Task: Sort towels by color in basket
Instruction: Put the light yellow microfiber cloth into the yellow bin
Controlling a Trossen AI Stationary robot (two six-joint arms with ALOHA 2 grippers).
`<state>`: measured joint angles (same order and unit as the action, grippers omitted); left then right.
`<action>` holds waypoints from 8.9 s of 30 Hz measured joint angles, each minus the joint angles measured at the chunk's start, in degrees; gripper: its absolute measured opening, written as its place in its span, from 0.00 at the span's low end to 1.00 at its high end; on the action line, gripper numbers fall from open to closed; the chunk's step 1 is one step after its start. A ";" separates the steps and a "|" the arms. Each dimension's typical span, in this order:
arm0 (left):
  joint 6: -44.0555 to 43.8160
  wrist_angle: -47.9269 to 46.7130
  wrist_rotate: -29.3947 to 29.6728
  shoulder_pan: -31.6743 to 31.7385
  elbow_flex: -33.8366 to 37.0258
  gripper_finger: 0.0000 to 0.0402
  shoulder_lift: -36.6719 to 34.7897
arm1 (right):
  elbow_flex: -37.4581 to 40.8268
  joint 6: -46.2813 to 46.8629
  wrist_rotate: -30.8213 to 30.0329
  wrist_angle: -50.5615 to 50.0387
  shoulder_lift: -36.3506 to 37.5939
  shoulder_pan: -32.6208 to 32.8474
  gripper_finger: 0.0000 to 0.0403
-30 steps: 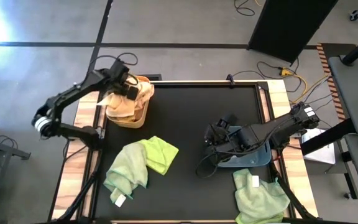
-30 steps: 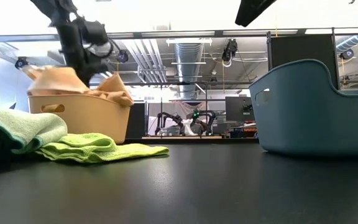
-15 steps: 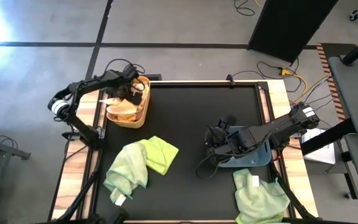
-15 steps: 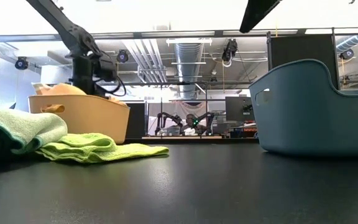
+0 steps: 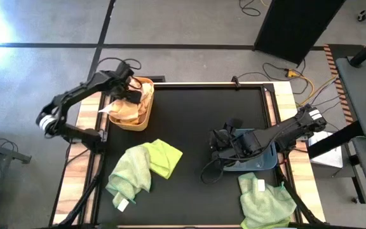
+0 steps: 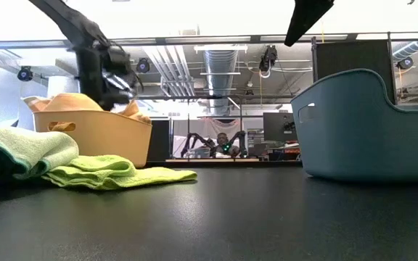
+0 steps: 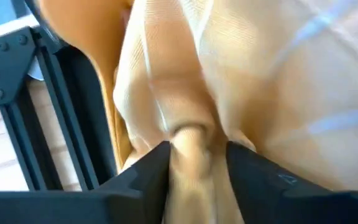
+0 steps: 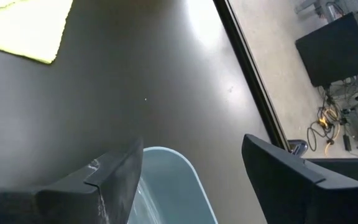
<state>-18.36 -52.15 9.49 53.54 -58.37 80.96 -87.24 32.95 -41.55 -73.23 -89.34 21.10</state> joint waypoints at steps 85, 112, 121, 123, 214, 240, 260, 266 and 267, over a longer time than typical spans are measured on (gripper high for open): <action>12.29 13.60 -13.76 -3.34 9.75 0.00 -1.92 | 4.26 -0.09 0.97 1.31 -0.13 0.00 0.60; 17.40 1.87 -0.65 -16.90 2.64 0.00 -23.16 | 4.26 0.04 0.99 1.81 -0.07 0.00 0.62; 15.45 4.92 13.04 -16.85 2.64 0.00 -21.48 | 4.26 0.42 1.01 1.94 -0.07 0.00 0.58; 14.16 2.91 12.51 -16.79 4.39 0.00 -19.46 | 4.24 0.41 1.01 1.97 -0.07 0.00 0.58; 4.48 23.54 -1.59 -6.62 9.32 0.00 2.01 | 9.49 -0.01 0.26 4.76 -0.35 0.00 0.63; -13.35 -0.66 6.59 -33.22 15.36 0.00 -24.56 | 9.14 -0.39 -9.30 8.59 -0.35 0.00 0.58; -7.14 4.81 -2.51 -32.87 8.55 0.00 -24.76 | 9.14 -3.08 -9.04 9.33 -0.35 -0.11 0.57; -6.24 4.76 -2.21 -32.40 8.57 0.00 -23.15 | 9.16 -3.28 -9.04 9.33 -0.35 -0.02 0.58; -6.26 5.00 -1.11 -31.90 9.35 0.00 -22.79 | 9.14 -3.51 -9.04 9.33 -0.35 -0.02 0.58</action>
<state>-24.62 -47.15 8.38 21.64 -49.02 58.17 -78.11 29.44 -50.59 -63.90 -89.69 21.08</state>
